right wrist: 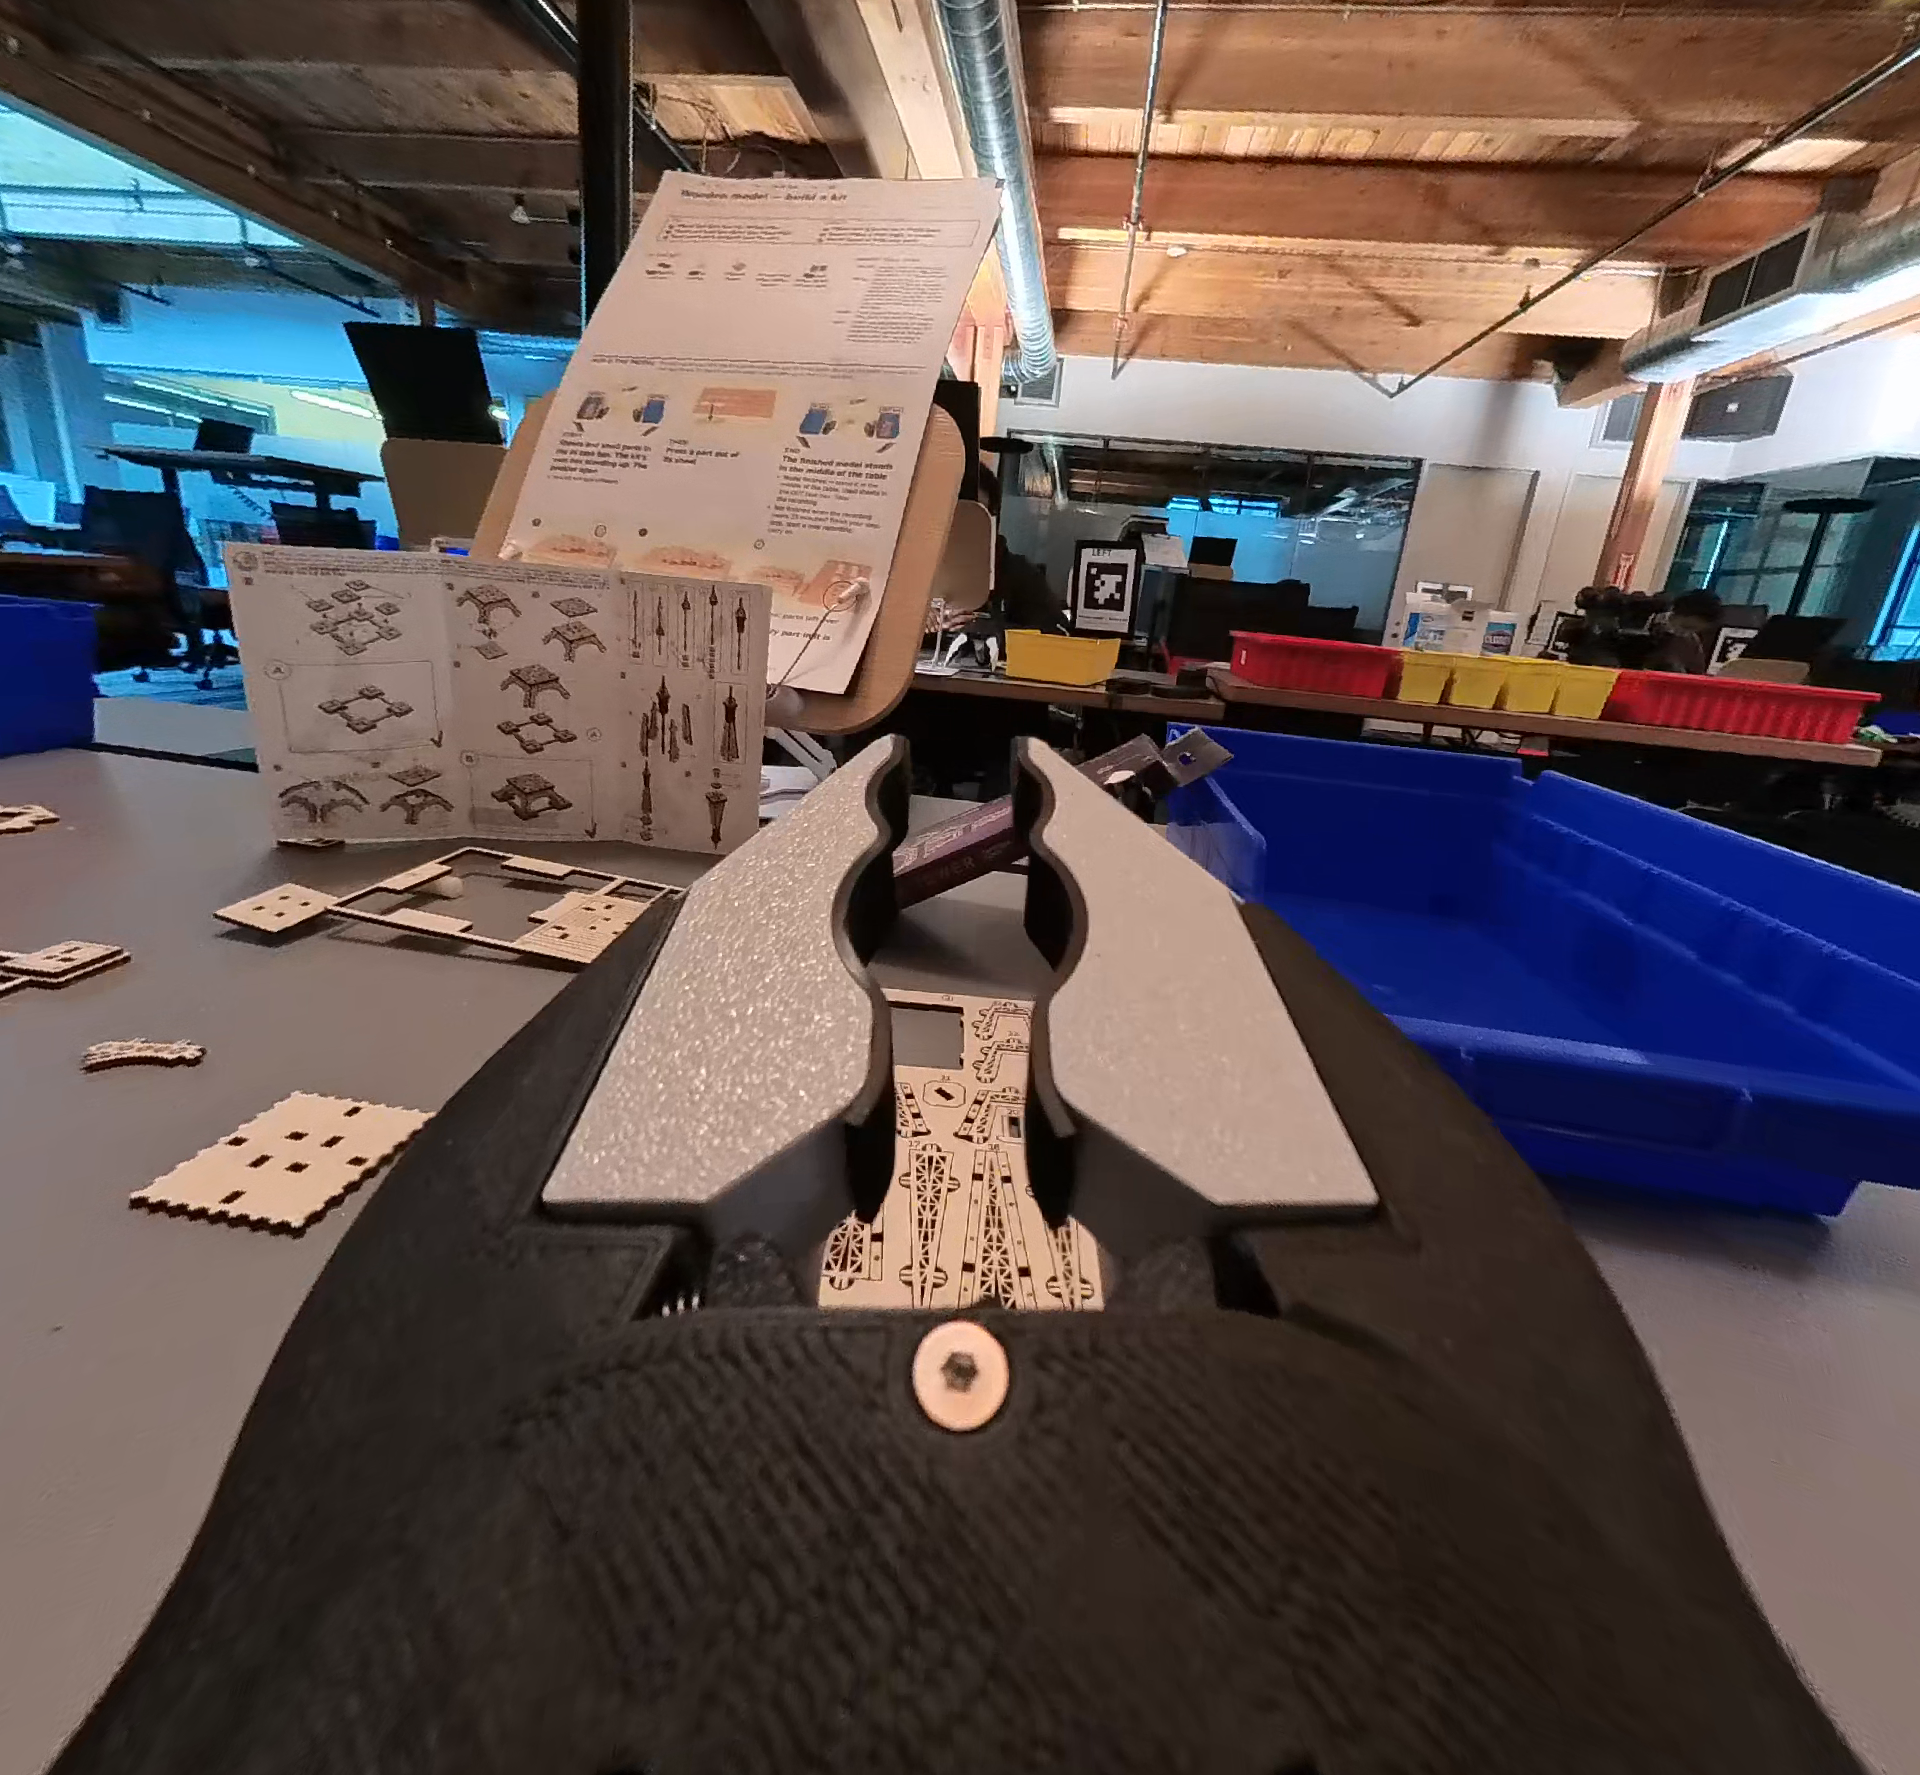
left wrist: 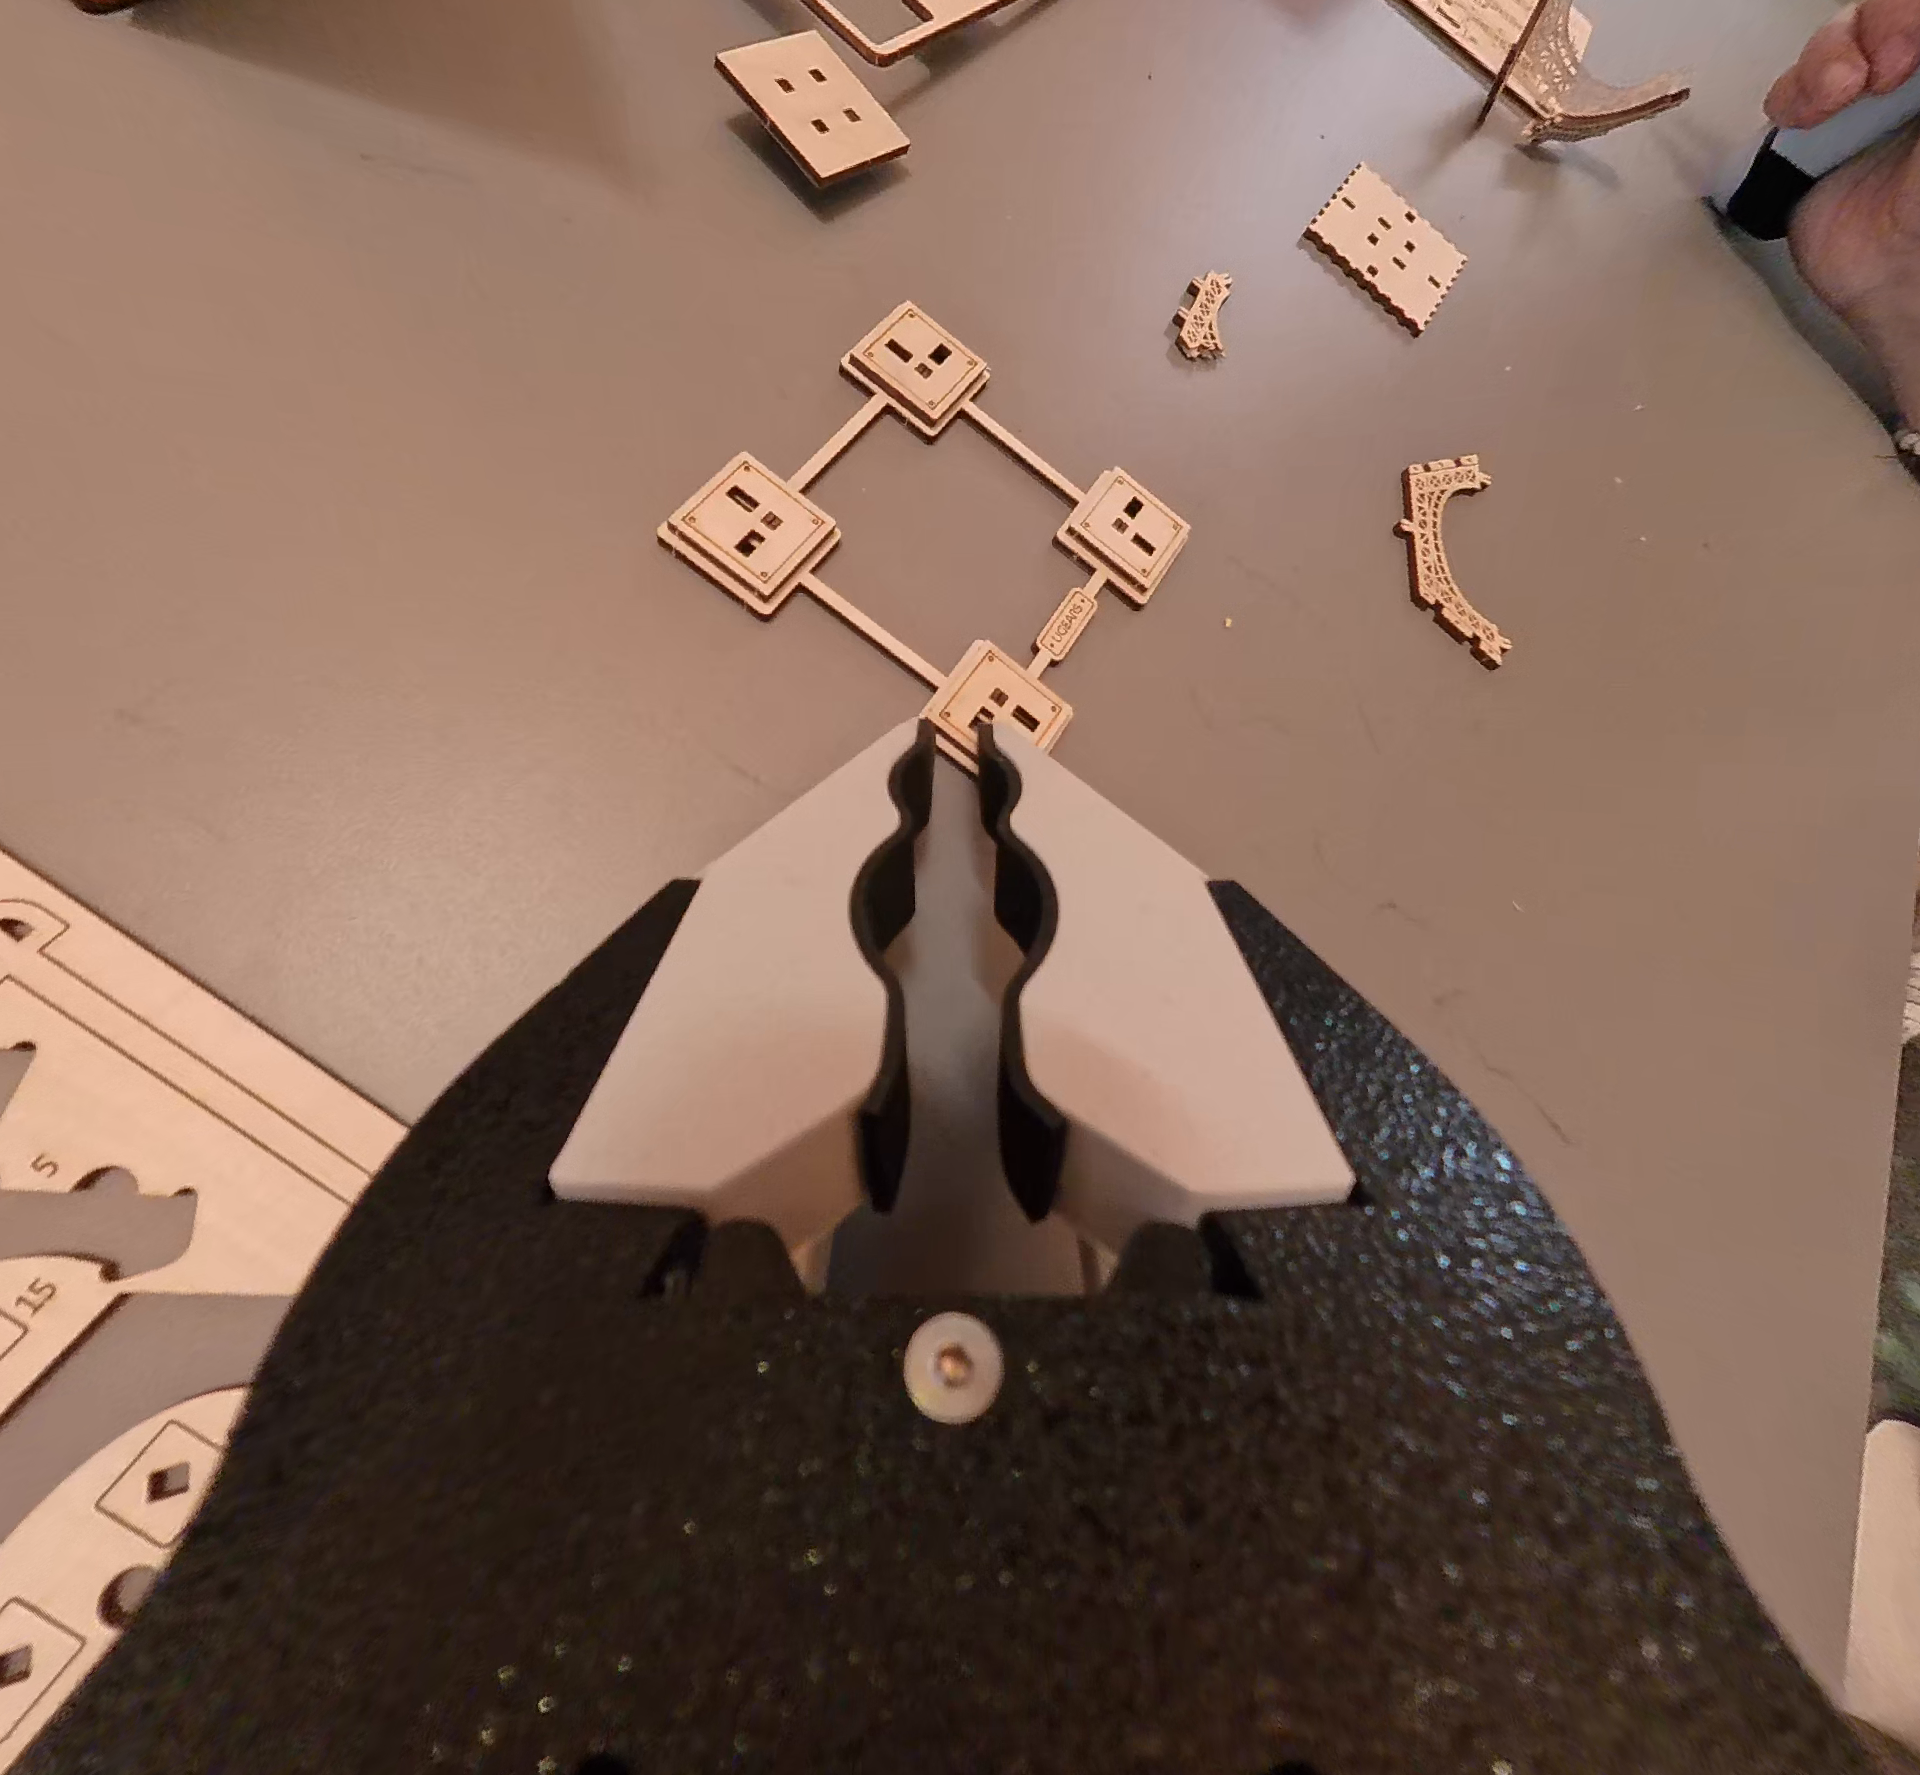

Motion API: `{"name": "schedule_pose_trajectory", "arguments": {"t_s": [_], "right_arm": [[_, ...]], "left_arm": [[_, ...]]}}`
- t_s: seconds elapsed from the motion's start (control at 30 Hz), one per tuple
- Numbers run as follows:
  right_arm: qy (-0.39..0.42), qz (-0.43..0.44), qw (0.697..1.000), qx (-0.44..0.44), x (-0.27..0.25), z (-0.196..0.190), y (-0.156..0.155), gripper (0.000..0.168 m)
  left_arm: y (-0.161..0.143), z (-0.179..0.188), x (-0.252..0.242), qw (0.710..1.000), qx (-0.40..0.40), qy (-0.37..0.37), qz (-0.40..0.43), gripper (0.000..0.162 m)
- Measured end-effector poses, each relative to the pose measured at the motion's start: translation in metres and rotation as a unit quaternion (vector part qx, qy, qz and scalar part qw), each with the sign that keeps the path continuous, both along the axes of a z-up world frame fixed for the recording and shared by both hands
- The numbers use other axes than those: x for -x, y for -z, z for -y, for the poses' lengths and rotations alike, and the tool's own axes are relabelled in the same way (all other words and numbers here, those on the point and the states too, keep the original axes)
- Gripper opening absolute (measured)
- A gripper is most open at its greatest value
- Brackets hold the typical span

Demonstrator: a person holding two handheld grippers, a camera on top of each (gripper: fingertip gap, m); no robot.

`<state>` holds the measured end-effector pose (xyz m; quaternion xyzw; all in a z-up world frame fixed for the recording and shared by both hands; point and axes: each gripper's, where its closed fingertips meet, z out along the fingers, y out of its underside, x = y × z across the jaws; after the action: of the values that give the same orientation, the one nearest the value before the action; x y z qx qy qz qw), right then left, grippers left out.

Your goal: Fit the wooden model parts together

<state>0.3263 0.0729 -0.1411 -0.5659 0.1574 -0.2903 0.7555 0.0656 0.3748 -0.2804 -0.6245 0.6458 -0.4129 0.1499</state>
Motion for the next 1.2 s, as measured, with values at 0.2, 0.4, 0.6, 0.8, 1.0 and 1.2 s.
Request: {"name": "schedule_pose_trajectory", "arguments": {"t_s": [0.2, 0.4, 0.6, 0.8, 1.0, 1.2], "right_arm": [[-0.008, -0.001, 1.000, 0.005, 0.000, -0.003, 0.001, 0.017], [-0.012, 0.015, 0.999, 0.032, 0.006, -0.011, 0.004, 0.019], [-0.009, 0.009, 1.000, 0.025, 0.003, -0.009, 0.004, 0.019], [-0.005, 0.005, 1.000, 0.021, 0.002, -0.008, 0.003, 0.017], [-0.016, -0.010, 0.999, 0.034, 0.001, -0.012, 0.007, 0.014], [-0.017, -0.017, 0.999, 0.039, -0.001, -0.013, 0.008, 0.011]], "left_arm": [[0.000, 0.000, 0.000, 1.000, 0.000, 0.000, 0.000, 0.005], [0.000, 0.000, 0.000, 1.000, 0.002, 0.000, 0.000, 0.005], [0.000, 0.000, 0.000, 1.000, -0.001, 0.000, 0.000, 0.005], [0.000, 0.000, 0.000, 1.000, 0.000, -0.001, 0.000, 0.005], [0.000, -0.001, 0.000, 1.000, 0.003, -0.001, 0.000, 0.005], [0.000, 0.000, 0.000, 1.000, 0.003, -0.001, 0.000, 0.005]]}}
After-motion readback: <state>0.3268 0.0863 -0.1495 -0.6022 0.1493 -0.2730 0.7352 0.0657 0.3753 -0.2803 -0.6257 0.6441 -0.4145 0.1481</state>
